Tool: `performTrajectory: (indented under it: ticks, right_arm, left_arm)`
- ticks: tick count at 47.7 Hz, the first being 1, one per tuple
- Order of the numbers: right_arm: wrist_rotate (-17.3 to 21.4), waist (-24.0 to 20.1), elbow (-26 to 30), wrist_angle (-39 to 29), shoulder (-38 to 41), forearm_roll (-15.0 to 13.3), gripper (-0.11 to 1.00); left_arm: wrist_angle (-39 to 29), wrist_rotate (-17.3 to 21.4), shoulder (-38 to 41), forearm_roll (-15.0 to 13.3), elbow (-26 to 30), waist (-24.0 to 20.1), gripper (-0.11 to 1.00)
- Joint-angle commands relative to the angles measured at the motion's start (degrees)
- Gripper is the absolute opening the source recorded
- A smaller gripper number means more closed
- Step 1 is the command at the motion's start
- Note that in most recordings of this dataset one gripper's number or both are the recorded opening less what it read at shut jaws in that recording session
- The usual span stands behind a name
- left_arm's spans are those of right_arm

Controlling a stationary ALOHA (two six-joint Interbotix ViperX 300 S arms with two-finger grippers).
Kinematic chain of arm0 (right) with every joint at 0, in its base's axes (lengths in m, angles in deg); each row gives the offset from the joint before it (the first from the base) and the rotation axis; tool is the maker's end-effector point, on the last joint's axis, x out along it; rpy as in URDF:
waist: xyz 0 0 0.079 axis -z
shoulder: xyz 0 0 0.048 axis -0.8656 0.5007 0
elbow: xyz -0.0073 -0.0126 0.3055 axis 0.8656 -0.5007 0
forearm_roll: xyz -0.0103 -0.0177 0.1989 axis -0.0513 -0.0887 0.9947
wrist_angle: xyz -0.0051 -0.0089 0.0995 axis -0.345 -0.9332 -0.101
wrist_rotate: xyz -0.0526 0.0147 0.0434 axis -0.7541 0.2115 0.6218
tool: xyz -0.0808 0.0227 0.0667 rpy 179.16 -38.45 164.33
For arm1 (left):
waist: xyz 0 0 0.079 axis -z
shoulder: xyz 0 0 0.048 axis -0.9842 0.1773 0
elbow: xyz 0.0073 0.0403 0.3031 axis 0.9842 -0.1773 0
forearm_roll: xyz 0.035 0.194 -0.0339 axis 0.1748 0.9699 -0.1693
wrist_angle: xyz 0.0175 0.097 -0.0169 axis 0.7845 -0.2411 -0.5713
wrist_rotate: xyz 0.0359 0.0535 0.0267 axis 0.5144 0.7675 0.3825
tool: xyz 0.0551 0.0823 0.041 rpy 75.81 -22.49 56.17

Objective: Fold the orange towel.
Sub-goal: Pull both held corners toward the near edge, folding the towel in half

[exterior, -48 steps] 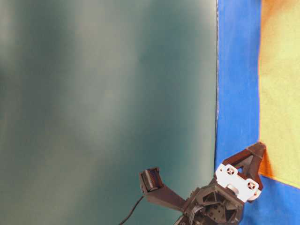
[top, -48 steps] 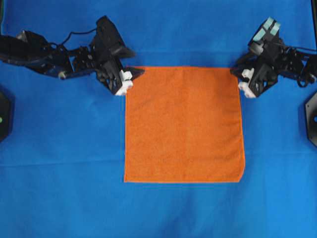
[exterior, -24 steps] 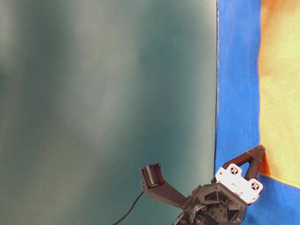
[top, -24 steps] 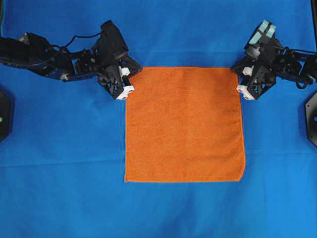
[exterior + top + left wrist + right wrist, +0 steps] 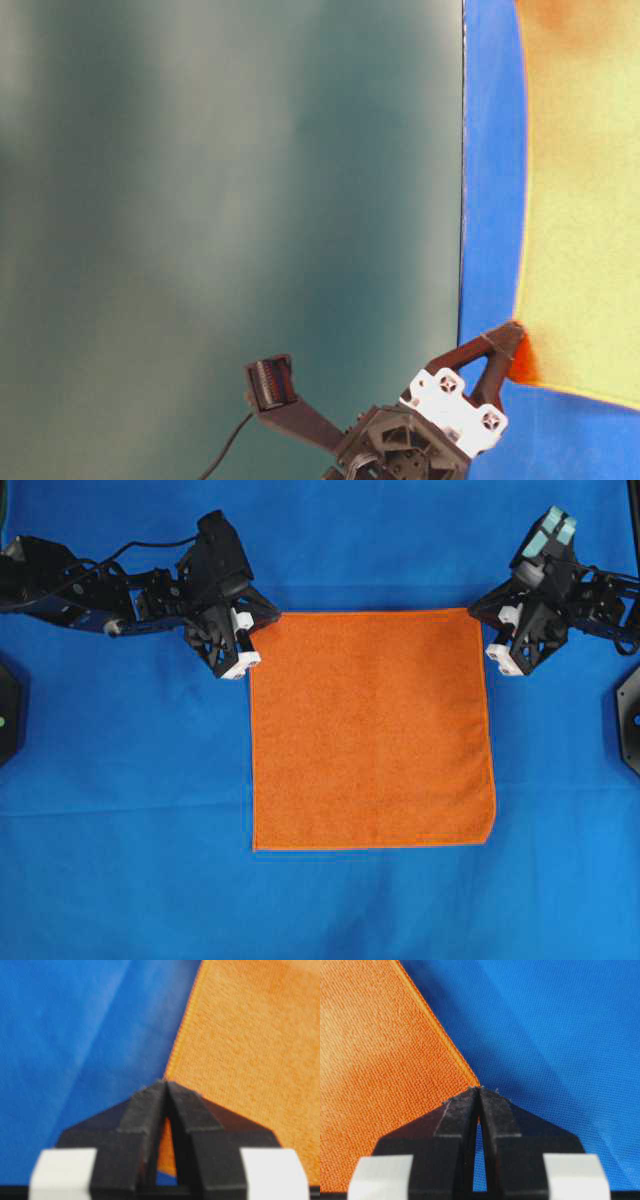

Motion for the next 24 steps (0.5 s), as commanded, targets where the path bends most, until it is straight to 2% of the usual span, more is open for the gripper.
performTrajectory:
  ticks: [1, 14, 24]
  right_arm:
    - [0.09, -0.09, 0.00, 0.00, -1.76, 0.35, 0.01]
    - [0.09, -0.97, -0.18, -0.70, -2.72, 0.62, 0.01]
    - [2.37, -5.45, -0.18, -6.24, -8.44, 1.58, 0.01]
  left_arm:
    - [0.00, 0.35, -1.41, 0.09, 1.05, -0.18, 0.03]
    - [-0.70, -0.09, -2.29, 0.09, 1.05, 0.88, 0.03]
    - [-4.83, -0.70, -4.48, 0.09, 0.79, 5.19, 0.03]
